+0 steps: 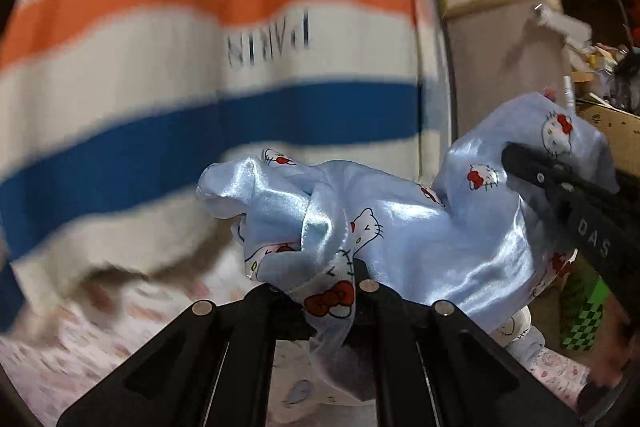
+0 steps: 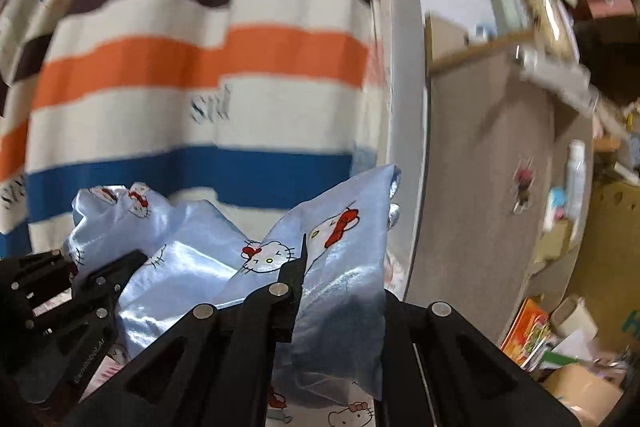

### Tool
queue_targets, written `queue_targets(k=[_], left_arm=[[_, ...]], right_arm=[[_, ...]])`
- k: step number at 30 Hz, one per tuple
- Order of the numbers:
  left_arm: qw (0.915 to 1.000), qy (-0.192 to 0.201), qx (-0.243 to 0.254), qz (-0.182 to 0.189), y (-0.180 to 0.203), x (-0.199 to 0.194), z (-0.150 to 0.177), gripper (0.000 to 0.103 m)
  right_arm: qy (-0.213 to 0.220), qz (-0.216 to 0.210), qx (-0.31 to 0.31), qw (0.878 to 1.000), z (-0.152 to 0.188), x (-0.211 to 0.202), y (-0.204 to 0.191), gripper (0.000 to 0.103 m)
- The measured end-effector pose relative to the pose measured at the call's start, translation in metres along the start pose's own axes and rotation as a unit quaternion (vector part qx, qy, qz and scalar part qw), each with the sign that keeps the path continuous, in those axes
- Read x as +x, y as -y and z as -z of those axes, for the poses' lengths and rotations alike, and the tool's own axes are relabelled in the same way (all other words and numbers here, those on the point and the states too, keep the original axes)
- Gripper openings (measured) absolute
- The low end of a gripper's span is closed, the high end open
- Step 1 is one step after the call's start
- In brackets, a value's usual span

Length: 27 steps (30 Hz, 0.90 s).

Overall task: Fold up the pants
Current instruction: 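Carry the pants bundle with both tools toward the grey clothes stack, then place the pants on the grey clothes stack and open both tools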

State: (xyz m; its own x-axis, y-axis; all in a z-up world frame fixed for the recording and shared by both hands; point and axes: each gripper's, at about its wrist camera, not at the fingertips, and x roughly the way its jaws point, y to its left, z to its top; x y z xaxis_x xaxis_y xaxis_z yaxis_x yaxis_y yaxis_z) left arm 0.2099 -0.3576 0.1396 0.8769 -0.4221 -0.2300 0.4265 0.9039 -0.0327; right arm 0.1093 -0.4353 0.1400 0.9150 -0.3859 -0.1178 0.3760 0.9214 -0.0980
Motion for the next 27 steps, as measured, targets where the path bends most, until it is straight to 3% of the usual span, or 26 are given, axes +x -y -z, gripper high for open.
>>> queue_targets(k=[6, 10, 13, 15, 17, 18, 19, 20, 22, 26, 27], left_arm=[[0.9961, -0.076, 0.046, 0.001, 0.009, 0.041, 0.027, 0.005], [0.9947, -0.089, 0.05, 0.005, 0.007, 0.044, 0.036, 0.014], [0.9943, -0.09, 0.057, 0.0, 0.007, 0.042, 0.041, 0.025], [0.9941, -0.092, 0.057, -0.004, 0.005, 0.038, 0.042, 0.04], [0.9947, -0.089, 0.05, -0.012, -0.001, 0.031, 0.041, 0.064], [0.995, -0.088, 0.046, -0.012, -0.008, 0.029, 0.041, 0.069], [0.9954, -0.084, 0.044, -0.009, -0.013, 0.024, 0.04, 0.076], [0.9956, -0.081, 0.045, -0.011, -0.017, 0.021, 0.039, 0.076], [0.9965, -0.071, 0.04, -0.02, -0.027, 0.012, 0.035, 0.076], [0.9986, -0.031, 0.029, -0.032, -0.049, -0.02, 0.023, 0.087], [0.9988, -0.013, 0.028, -0.037, -0.054, -0.033, 0.02, 0.088]], right_arm=[[-0.057, 0.02, -0.015, 0.998, 0.038, 0.038, 0.012, 0.005], [-0.103, 0.029, -0.02, 0.994, 0.058, 0.059, 0.026, 0.004], [-0.127, 0.026, -0.013, 0.992, 0.066, 0.069, 0.032, 0.004], [-0.133, 0.024, -0.021, 0.991, 0.07, 0.07, 0.031, 0.005], [-0.139, 0.028, -0.028, 0.989, 0.072, 0.07, 0.029, 0.006], [-0.145, 0.032, -0.025, 0.989, 0.072, 0.071, 0.03, 0.009], [-0.152, 0.041, -0.016, 0.987, 0.071, 0.072, 0.033, 0.023], [-0.154, 0.051, -0.006, 0.987, 0.068, 0.067, 0.033, 0.041], [-0.124, 0.085, 0.027, 0.988, 0.062, 0.05, 0.043, 0.065], [-0.06, 0.097, 0.034, 0.993, 0.043, 0.015, 0.047, 0.088], [-0.05, 0.09, 0.035, 0.994, 0.036, 0.006, 0.045, 0.088]])
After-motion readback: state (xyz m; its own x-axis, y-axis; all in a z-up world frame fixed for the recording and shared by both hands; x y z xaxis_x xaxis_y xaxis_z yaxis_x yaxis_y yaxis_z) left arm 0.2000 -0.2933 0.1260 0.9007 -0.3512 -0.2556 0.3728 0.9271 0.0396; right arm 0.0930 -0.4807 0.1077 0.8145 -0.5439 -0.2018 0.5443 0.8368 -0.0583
